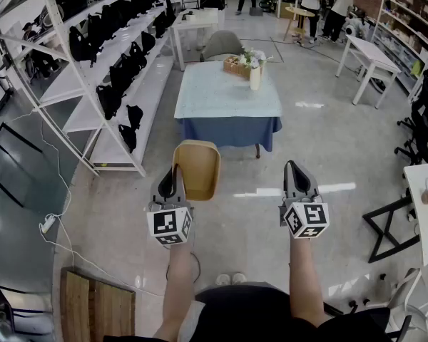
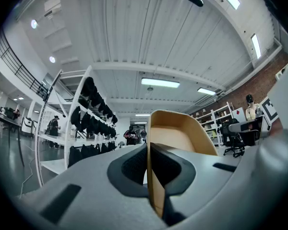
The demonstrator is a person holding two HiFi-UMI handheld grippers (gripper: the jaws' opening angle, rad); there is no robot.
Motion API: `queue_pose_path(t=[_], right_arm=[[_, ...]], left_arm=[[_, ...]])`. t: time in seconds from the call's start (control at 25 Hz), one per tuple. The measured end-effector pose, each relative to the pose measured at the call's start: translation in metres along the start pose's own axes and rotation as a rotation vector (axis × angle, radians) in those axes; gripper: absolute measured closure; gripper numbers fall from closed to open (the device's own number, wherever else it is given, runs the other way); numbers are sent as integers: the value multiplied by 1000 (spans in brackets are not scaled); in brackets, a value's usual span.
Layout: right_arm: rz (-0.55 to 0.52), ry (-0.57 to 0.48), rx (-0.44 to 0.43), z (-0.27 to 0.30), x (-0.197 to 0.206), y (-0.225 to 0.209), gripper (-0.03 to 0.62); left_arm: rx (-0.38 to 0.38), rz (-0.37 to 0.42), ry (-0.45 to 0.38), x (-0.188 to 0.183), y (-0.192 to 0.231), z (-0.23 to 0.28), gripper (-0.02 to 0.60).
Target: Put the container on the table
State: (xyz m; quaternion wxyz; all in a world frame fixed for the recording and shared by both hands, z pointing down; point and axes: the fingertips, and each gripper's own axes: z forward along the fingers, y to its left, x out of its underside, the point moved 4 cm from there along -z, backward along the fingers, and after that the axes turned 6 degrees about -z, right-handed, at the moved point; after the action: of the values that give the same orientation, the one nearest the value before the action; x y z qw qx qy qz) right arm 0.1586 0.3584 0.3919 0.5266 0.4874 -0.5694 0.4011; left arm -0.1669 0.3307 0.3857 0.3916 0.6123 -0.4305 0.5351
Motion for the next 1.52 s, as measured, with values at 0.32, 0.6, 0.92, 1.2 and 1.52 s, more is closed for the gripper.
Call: queue_pose_path(t=[0.32,0.6,0.92,1.2,1.52], right_arm=[[-1,13,6,-1,0,1,597],[4,20,7,1,4,-2,597],[41,7,25,6,10,-13,595],[58,19,20,18,20,-33,595],[60,27,-5,39,32,-59,595]], left_arm=[[6,-2,6,-1,0,0,572],[5,-4,13,3,-1,3,572],[-2,-12,28,11,0,10,572],[-18,-14,37,18,-4,31,572],[-35,-15,28,27,-17,56,572]])
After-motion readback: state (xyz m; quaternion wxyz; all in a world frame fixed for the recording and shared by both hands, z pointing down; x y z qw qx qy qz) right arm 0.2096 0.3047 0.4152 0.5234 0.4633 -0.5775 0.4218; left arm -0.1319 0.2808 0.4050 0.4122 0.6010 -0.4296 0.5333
